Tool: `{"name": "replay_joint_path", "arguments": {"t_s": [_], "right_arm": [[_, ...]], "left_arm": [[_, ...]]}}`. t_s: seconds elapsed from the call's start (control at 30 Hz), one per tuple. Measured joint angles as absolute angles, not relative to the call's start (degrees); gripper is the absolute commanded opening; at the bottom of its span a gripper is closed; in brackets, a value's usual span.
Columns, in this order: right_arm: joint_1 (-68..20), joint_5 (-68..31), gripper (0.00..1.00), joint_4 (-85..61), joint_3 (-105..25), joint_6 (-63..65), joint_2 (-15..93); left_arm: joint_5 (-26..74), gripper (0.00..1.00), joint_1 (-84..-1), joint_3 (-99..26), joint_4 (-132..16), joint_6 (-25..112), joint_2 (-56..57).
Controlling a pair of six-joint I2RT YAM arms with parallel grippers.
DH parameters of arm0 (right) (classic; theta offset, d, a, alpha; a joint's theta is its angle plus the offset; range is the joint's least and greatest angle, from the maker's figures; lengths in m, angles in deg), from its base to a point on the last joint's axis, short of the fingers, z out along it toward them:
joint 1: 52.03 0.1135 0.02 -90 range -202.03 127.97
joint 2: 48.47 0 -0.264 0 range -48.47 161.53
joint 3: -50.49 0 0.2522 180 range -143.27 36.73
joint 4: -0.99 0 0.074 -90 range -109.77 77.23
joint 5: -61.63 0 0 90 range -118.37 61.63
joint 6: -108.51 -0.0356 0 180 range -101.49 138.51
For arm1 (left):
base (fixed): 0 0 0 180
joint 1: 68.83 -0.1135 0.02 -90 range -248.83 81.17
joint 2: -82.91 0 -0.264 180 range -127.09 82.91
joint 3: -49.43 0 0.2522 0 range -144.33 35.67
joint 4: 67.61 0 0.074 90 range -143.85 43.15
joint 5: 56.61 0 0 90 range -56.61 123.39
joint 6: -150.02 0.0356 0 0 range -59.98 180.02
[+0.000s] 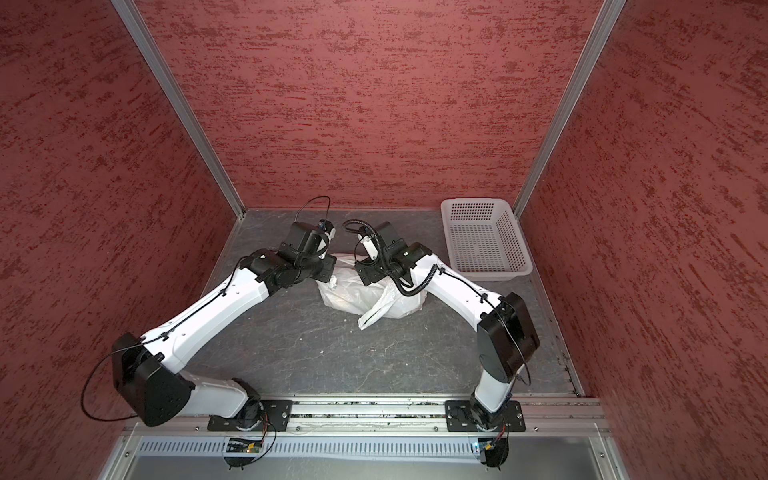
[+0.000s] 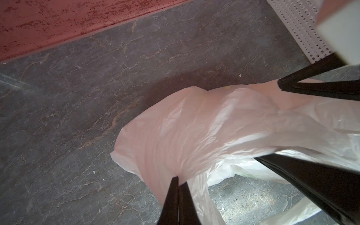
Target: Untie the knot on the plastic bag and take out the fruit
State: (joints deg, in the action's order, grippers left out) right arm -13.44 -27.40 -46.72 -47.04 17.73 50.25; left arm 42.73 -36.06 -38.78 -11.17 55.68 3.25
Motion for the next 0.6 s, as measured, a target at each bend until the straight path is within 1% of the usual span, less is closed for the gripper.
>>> {"name": "replay_joint_path", "arguments": {"t_s": [0.07, 0.1, 0.13, 0.17, 0.2, 0.23, 0.3, 0.37, 0.4, 0.6], "right_arm": [[-13.5, -28.4, 0.36, -46.0, -47.0, 17.9, 50.7], [-13.5, -28.6, 0.27, -45.6, -47.0, 17.5, 50.8], [-13.5, -28.8, 0.18, -45.1, -47.0, 17.5, 50.8], [-13.4, -28.9, 0.1, -44.5, -47.0, 17.3, 50.8], [-13.4, -28.9, 0.03, -44.1, -47.0, 17.2, 50.8], [-13.4, -28.9, 0.0, -43.8, -47.0, 16.9, 50.8], [-13.4, -28.8, 0.0, -43.6, -47.0, 16.2, 50.7], [-13.4, -28.5, 0.0, -43.6, -47.1, 15.8, 50.3], [-13.5, -28.3, 0.0, -43.6, -47.1, 15.7, 50.0], [-13.5, -27.1, 0.0, -44.4, -48.9, 14.6, 47.9]], "left_arm": [[42.2, 0.05, -36.2, -38.6, -11.6, 55.8, 4.5], [41.9, 0.07, -36.2, -38.5, -11.7, 55.8, 4.9], [41.5, 0.15, -36.3, -38.2, -11.9, 55.9, 5.3], [41.1, 0.27, -36.5, -37.9, -11.9, 56.0, 5.6], [40.9, 0.42, -36.7, -37.5, -12.0, 56.2, 5.7], [40.7, 0.59, -36.9, -37.1, -12.0, 56.1, 5.8], [40.4, 0.8, -37.4, -36.4, -12.1, 55.9, 5.9], [39.9, 0.97, -37.7, -35.8, -12.0, 55.8, 5.9], [39.8, 1.0, -37.7, -35.7, -11.9, 55.9, 5.8], [38.6, 1.0, -36.8, -36.0, -13.5, 55.4, 5.9]]}}
